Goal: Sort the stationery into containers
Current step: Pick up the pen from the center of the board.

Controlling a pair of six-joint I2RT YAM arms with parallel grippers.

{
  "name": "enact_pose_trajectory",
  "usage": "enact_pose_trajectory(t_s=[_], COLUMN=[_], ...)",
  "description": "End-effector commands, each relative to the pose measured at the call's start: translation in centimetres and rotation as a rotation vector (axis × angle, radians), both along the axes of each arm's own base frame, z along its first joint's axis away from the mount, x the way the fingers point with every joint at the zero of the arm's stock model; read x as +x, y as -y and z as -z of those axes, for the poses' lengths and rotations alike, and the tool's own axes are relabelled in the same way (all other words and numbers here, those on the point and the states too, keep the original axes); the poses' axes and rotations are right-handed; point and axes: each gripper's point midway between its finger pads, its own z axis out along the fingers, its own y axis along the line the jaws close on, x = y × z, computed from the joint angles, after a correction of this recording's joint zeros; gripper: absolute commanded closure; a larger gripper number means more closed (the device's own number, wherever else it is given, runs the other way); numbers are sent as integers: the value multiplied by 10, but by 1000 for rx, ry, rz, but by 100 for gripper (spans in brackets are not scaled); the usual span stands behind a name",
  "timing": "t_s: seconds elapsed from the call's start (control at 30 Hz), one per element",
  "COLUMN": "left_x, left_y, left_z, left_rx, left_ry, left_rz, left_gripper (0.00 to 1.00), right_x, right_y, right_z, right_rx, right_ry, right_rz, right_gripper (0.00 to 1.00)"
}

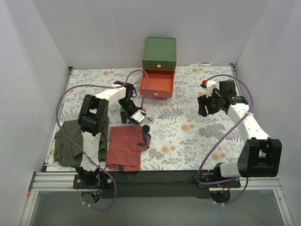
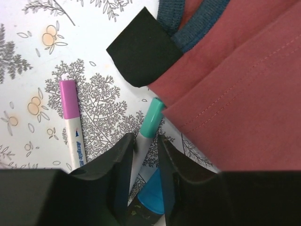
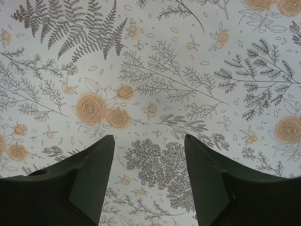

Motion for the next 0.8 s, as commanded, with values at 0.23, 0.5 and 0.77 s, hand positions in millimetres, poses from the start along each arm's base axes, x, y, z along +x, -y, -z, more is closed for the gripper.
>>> enact_pose_trajectory(t_s=[0.23,0.5,0.77], left_x=[13,71,101], left_y=[-15,9,44], left_z=[34,-74,-190], left_rx=[196,28,-202], left_ry=[12,171,320], left_rz=[75,-152,-266], left_gripper=[99,100,100], right_x=[-3,-5,-6], right_y=[1,2,0], right_z=[-13,-14,-14], right_rx=[7,8,21], right_ry=[43,66,81], right_rz=[-5,-5,-4], right_gripper=[30,30,30])
